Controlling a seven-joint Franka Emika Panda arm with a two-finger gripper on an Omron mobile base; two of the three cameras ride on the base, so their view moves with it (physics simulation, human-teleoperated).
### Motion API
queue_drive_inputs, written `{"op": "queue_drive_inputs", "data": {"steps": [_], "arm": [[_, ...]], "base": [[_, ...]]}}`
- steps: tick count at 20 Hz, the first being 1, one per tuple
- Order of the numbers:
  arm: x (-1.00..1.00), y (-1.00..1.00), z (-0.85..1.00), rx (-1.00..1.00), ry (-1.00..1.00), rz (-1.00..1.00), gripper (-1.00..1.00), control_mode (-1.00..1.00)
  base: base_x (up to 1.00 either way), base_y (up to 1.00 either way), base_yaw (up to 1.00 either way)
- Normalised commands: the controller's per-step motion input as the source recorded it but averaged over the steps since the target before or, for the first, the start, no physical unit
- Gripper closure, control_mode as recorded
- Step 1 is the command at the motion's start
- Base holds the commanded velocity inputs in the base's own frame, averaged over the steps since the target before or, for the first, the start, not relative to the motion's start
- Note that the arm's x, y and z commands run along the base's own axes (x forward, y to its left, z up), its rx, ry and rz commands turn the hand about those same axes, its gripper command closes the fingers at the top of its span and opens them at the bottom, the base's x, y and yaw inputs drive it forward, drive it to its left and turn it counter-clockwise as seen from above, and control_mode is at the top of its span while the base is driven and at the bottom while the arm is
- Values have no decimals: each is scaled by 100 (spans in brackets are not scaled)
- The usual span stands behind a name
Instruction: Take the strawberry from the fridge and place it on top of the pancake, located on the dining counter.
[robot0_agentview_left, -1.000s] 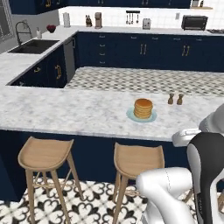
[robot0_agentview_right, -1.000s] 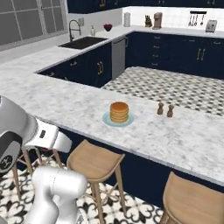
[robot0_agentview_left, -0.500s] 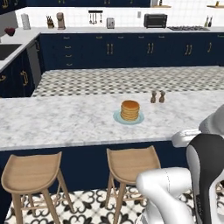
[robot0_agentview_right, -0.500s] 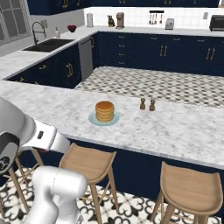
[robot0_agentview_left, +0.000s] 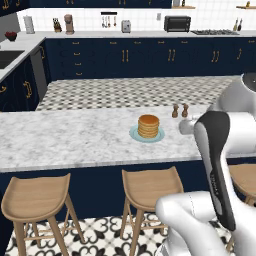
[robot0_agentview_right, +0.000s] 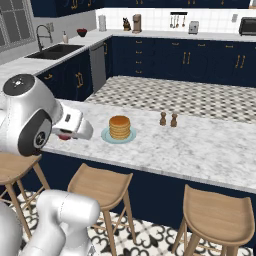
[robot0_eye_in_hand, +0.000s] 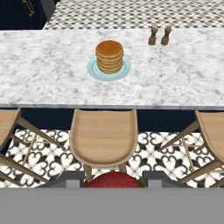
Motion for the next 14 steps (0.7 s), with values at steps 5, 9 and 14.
{"op": "queue_drive_inputs", "data": {"steps": [5,9,14], "arm": [[100,-3,-17,0,15,1,100,-100],[96,-3,-25,0,14,1,100,-100],[72,0,-22,0,14,2,100,-100]], "base": [[0,0,0],[0,0,0],[0,0,0]]}}
